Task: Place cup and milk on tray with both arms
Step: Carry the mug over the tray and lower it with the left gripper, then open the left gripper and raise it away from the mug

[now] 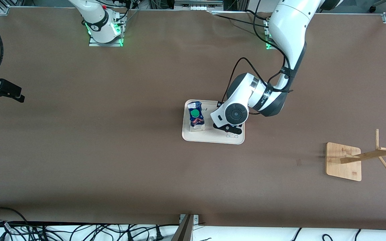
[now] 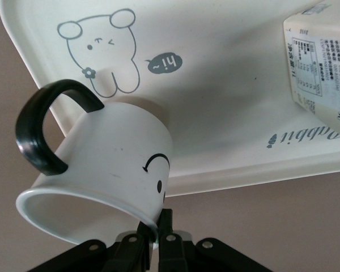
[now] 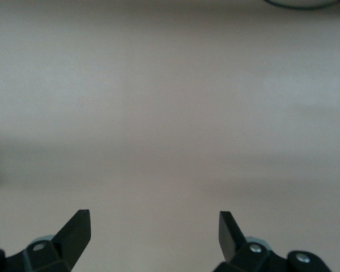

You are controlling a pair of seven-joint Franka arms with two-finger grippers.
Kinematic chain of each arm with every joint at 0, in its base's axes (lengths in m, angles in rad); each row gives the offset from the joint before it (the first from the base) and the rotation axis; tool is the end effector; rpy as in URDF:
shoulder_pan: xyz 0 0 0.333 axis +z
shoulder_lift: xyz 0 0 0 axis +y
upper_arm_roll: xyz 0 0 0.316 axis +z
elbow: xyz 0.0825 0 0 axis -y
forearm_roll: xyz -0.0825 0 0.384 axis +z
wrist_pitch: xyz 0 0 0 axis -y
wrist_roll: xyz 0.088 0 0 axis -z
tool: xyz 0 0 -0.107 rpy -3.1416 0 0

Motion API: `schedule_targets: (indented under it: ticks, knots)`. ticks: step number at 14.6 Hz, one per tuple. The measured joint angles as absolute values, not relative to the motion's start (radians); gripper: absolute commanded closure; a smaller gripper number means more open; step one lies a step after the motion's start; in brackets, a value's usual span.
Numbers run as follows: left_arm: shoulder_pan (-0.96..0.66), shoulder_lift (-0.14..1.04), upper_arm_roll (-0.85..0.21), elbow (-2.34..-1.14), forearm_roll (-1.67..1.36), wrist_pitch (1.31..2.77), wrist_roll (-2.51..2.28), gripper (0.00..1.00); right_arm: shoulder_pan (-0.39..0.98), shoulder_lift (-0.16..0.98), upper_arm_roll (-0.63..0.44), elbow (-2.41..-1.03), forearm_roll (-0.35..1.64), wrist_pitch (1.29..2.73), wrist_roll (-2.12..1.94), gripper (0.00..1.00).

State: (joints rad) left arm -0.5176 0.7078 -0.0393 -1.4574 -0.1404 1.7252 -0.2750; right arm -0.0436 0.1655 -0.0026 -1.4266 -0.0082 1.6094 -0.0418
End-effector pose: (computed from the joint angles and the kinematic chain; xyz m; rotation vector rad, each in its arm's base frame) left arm 0.5616 -0.3603 0.2398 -3.0068 0.3404 0.7176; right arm 0.6083 -0.0288 0.5999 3.1321 -0.0064 0.0265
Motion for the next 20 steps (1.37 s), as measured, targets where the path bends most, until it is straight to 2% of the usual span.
schedule_targets:
  ticks: [2, 3, 4, 5, 6, 16, 20]
  knots:
    - [-0.521, 0.708, -0.039, -1.457, -0.140, 1.727, -0.290, 0.99, -0.039, 0.165, -0.002, -1.427, -0.008, 1.605, -0.012, 0.00]
    - [-0.522, 0.708, -0.039, -1.457, -0.140, 1.728, -0.292, 0.94, -0.038, 0.165, -0.002, -1.427, -0.008, 1.603, -0.007, 0.00]
    - [-0.523, 0.708, -0.039, -1.457, -0.140, 1.728, -0.293, 0.79, -0.038, 0.165, -0.002, -1.427, -0.008, 1.601, -0.006, 0.00]
    - [-0.524, 0.708, -0.039, -1.456, -0.140, 1.729, -0.293, 0.54, -0.038, 0.165, -0.002, -1.427, -0.008, 1.598, -0.006, 0.00]
    - [-0.524, 0.708, -0.039, -1.456, -0.141, 1.729, -0.293, 0.01, -0.038, 0.165, -0.002, -1.427, -0.008, 1.593, -0.006, 0.00]
    - [-0.523, 0.705, -0.010, -1.409, -0.223, 1.730, -0.305, 0.00, -0.041, 0.139, -0.004, -1.467, -0.008, 1.593, 0.001, 0.00]
    - [-0.483, 0.638, 0.038, -1.378, -0.245, 1.702, -0.306, 0.00, -0.039, 0.121, -0.004, -1.493, -0.008, 1.601, 0.001, 0.00]
